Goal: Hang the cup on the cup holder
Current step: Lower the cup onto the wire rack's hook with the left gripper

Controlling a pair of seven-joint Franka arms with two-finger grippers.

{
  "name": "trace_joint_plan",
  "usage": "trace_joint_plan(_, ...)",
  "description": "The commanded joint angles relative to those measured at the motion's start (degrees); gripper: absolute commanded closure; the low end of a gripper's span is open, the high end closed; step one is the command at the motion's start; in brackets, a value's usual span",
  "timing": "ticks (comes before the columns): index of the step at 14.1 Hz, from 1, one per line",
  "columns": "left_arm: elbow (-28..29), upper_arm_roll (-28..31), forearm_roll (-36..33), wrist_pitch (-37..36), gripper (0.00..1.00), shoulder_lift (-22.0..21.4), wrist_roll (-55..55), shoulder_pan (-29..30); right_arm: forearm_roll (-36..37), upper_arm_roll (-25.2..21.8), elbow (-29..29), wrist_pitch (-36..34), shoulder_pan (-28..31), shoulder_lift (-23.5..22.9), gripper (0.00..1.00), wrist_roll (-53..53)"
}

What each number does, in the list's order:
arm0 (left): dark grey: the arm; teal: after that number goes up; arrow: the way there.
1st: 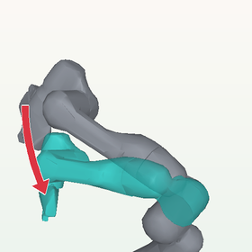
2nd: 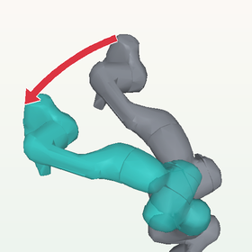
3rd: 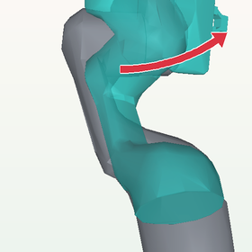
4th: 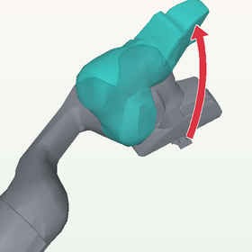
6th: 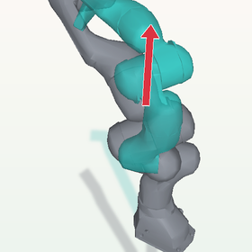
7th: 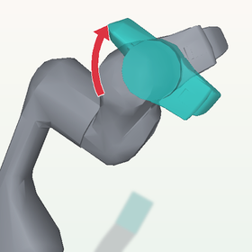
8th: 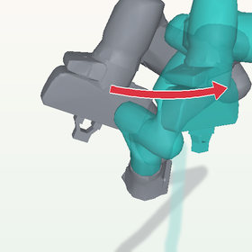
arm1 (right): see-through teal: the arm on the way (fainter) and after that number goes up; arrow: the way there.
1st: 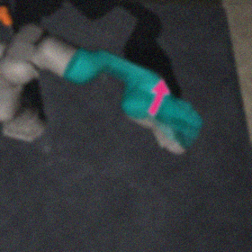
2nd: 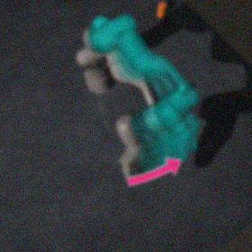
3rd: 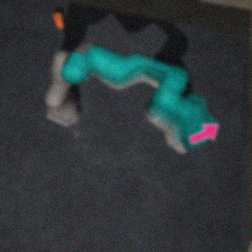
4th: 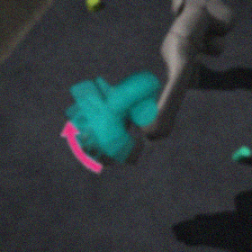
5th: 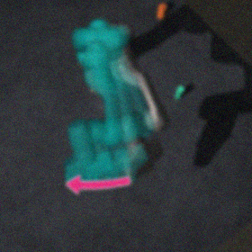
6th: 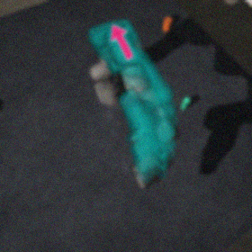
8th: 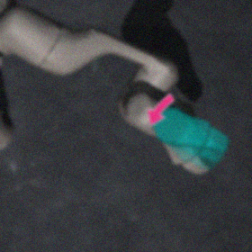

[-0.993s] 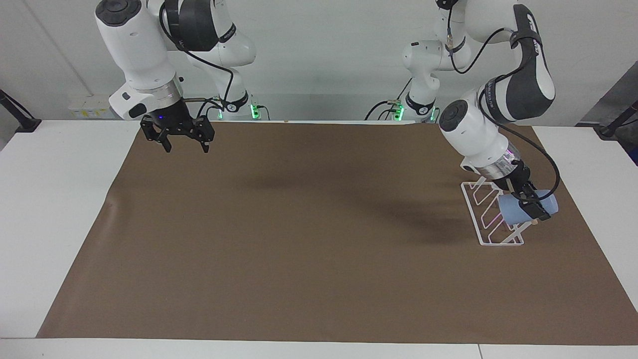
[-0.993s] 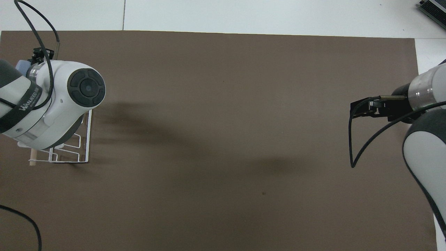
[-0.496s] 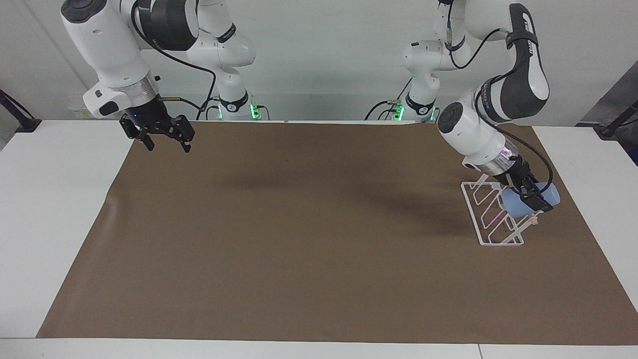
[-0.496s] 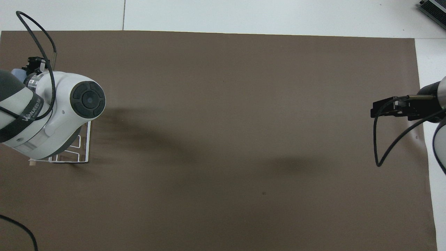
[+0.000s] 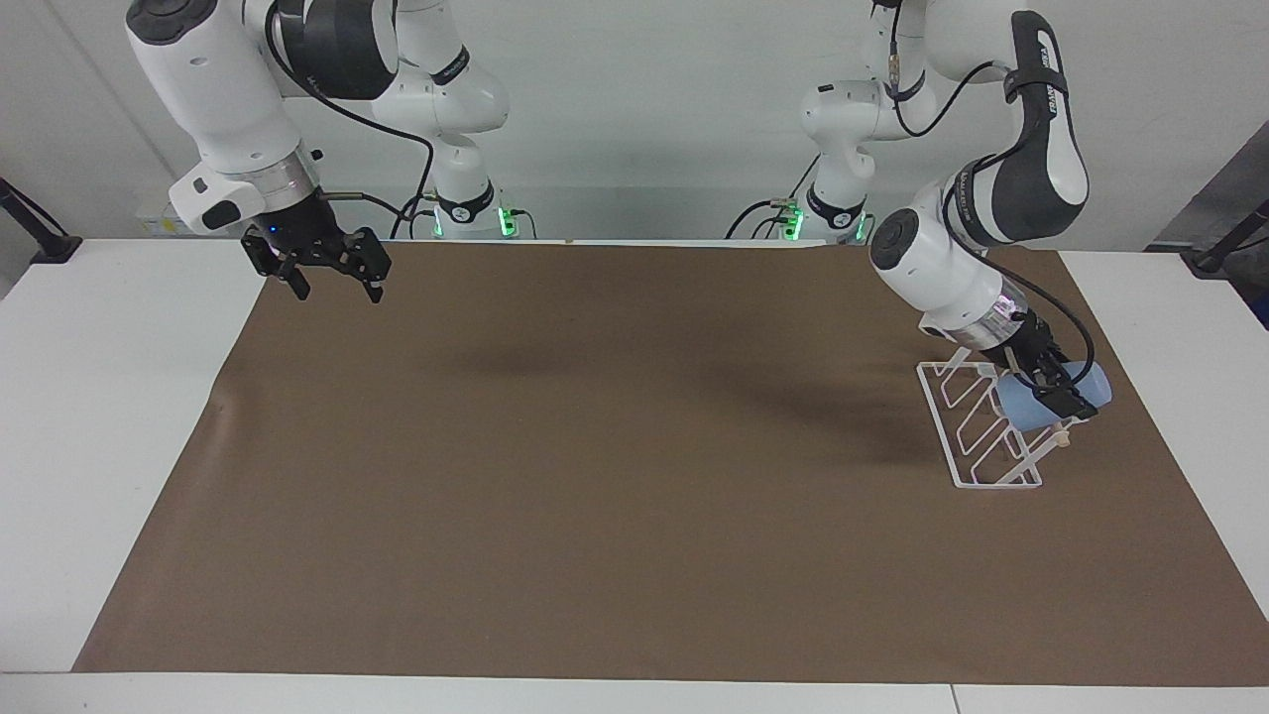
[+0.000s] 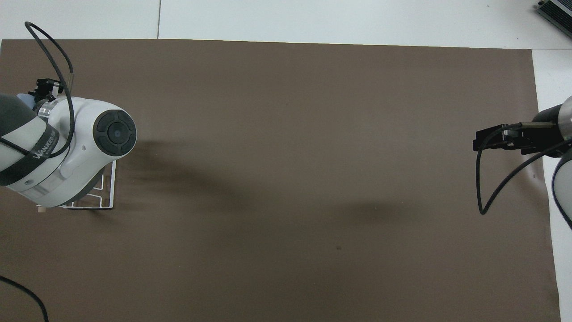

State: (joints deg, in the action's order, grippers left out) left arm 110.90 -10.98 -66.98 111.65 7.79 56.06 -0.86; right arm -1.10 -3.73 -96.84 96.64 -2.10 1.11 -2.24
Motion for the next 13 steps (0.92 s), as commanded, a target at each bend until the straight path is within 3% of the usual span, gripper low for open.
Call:
trace_joint_plan(1,2.2,-0.3,-1.5,1.6,1.0,-1.8,-1.7,0.8,-1.1,-1.6,-0.7,0.2,0.4,1.1,0.0,3.2)
trace_joint_plan(2,2.2,-0.3,-1.6,1.6,1.0,-1.9,-1.6,0.8,-1.1,-1.5,-0.7,0.2,0.2,1.1,0.0,2.9)
trace_joint_plan(3,2.1,-0.3,-1.8,1.6,0.19,-1.8,-1.6,0.8,-1.1,-1.4,-0.8,0.0,-0.2,1.1,0.0,2.8)
trace_joint_plan(4,2.2,-0.3,-1.9,1.7,0.0,-1.8,-1.6,0.8,-1.1,-1.2,-0.8,-0.5,-0.3,1.3,0.0,2.8)
trace_joint_plan(13,1.8,-0.4,-1.7,0.4,0.0,-1.8,-1.6,1.0,-1.1,-1.1,-1.0,-0.6,0.3,1.4,0.0,2.9)
